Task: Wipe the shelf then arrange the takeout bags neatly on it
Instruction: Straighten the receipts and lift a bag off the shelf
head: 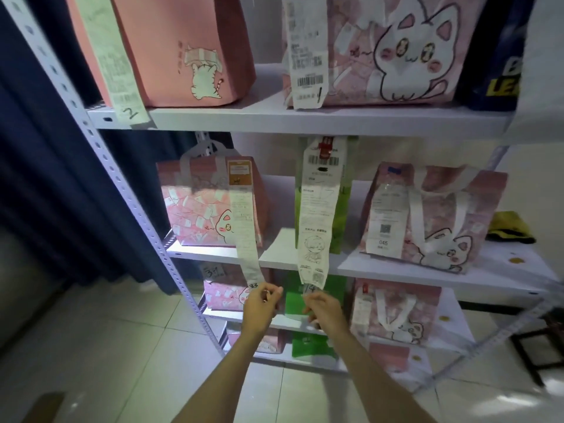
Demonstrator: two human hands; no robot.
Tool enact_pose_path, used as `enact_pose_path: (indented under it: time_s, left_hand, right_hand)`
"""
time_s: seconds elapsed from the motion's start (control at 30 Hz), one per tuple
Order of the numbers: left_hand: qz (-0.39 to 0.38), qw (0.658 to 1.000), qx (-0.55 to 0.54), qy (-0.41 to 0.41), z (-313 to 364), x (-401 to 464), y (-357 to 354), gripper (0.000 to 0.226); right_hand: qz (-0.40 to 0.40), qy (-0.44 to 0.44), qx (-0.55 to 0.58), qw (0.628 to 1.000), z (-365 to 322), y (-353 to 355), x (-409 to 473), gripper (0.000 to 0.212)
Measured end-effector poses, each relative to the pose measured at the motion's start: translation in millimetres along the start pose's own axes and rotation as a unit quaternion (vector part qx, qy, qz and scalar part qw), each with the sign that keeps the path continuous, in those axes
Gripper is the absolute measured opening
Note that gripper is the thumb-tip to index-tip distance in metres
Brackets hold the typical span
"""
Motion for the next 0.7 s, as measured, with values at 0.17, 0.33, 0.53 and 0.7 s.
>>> enact_pose_path:
  time_s: [0.17,0.33,0.53,0.7]
  left_hand:
    - [0.059,0.997,0.023,0.054,-33.2,23.6,42.6,0.01]
    - [0.029,0.999,-0.002,0.038,-41.5,63.1,65.6,0.023]
    - [-0.086,0.994,-0.018,-0.061,-40.2,92.6,81.0,0.006]
    - [-0.122,0.99,-0.018,-0.074,-37.1,93.3,104.2,0.009]
  right_hand:
    - [-0.031,0.005,-0.029,0.999,-10.6,-52.9,7.7,0.017]
    - [-0.04,0.047,-0.039,0.997,-27.0,-100.7,21.2,0.037]
    - [0.011,0.066,-0.042,0.997,-41.0,-132.5,21.3,0.011]
    - [0.074,0.1,-0.057,0.991,-42.5,-135.7,7.3,0.024]
Point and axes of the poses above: each hand's wrist, its own x-axis towards the middle knuckle, its own y-axis out of the back of the hand, z = x × y, the point moved 1 cm from there along x, towards the middle knuckle, and after that the axes turned 3 degrees about z, right-handed, at the moved point
